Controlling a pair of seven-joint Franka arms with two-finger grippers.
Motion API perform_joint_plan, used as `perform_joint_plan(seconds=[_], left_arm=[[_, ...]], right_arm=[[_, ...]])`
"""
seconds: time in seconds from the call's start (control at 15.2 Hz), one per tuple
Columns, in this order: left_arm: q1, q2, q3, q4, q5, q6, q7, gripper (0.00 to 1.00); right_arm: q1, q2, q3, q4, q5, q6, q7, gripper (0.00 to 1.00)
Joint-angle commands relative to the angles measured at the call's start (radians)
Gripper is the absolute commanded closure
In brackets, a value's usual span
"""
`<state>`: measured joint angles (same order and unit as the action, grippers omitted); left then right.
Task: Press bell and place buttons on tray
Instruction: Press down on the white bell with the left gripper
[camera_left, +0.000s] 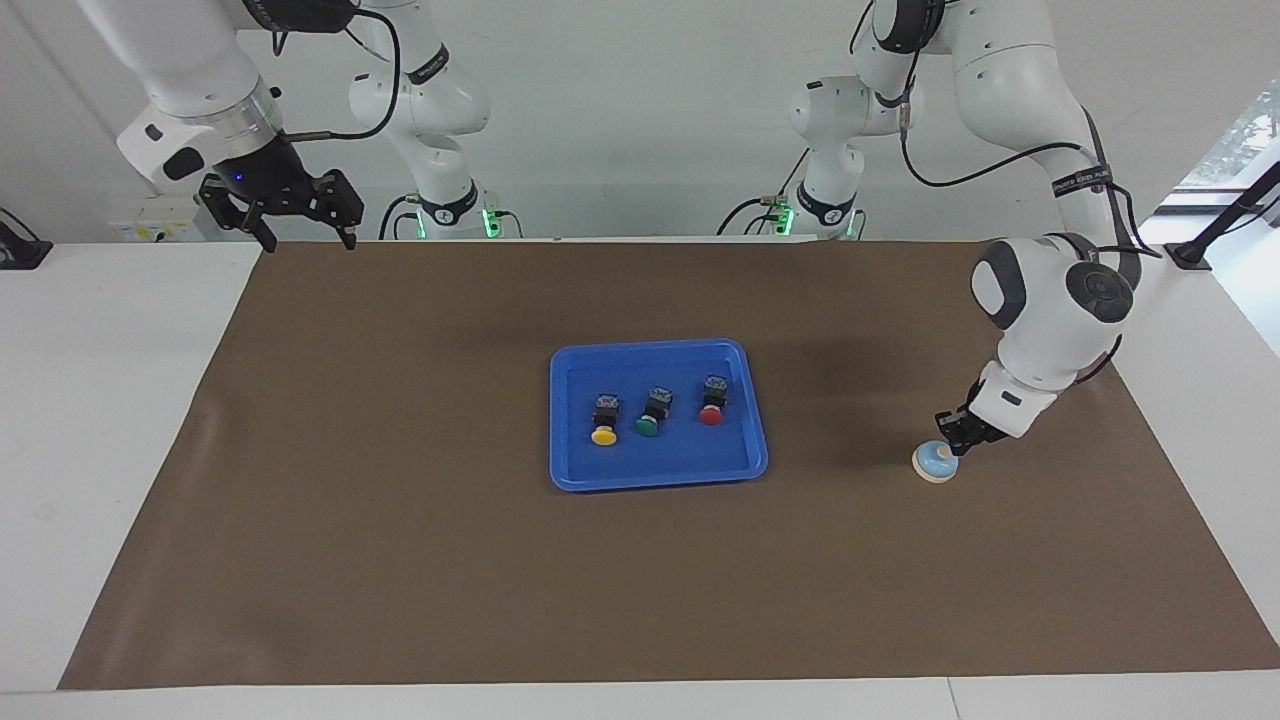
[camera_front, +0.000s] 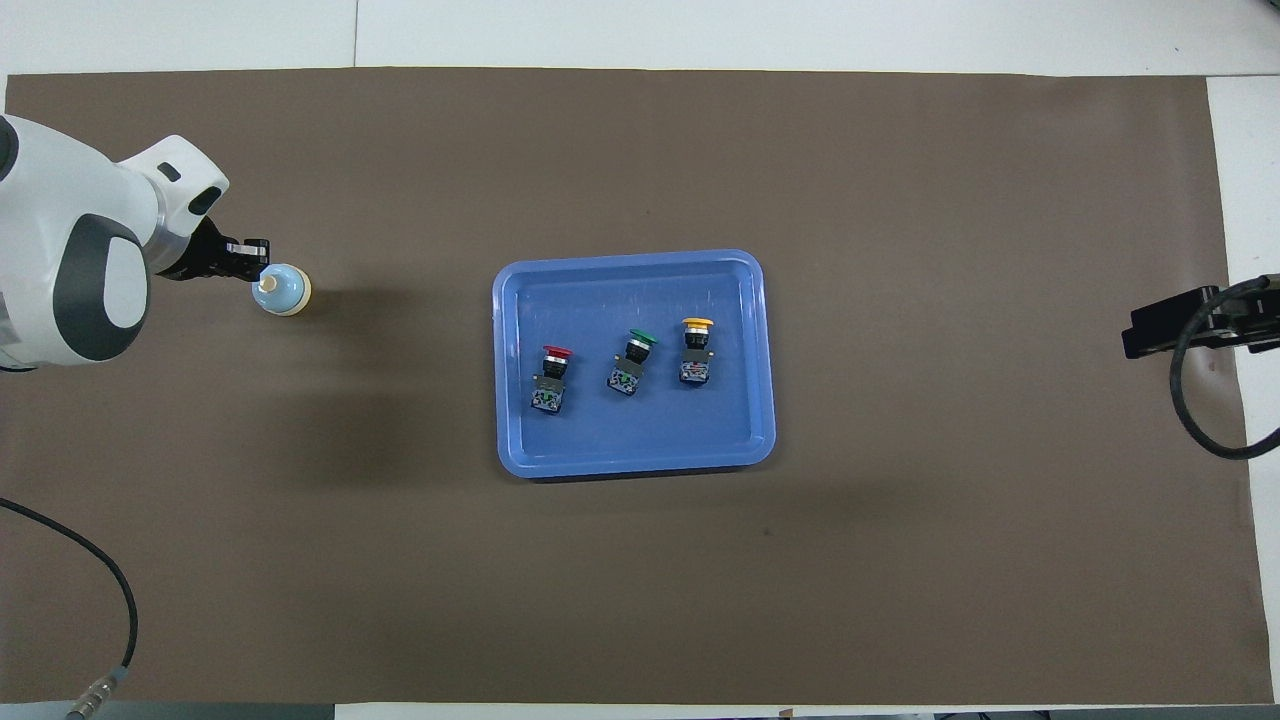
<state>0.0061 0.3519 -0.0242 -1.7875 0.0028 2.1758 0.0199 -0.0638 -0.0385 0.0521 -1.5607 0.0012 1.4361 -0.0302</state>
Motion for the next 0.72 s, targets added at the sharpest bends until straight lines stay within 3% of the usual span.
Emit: perform_joint_plan(seconds=[0.0,0.2,0.39,0.66], left_arm=[[0.0,-0.001,0.003,-0.048,0.009,0.077,-0.015,1.0],[-0.002,0.01,0.003,-0.121,0.009,0.18,-0.018,1.0],[0.002,0.022,0.004,-0.122,0.009,0.214,-0.017,1.0],[0.009,0.004,0.012,-0.006,0.009,0.022,-0.012,1.0]], right_arm=[[-0.016,-0.018,0.008,-0.022,0.014,0.004,0.009,0.0],[-0.016,-0.018,0.008,-0.022,0.014,0.006,0.009,0.0],[-0.016,-0.018,0.008,-0.022,0.014,0.004,0.009,0.0],[-0.016,-0.018,0.008,-0.022,0.014,0.004,0.009,0.0]])
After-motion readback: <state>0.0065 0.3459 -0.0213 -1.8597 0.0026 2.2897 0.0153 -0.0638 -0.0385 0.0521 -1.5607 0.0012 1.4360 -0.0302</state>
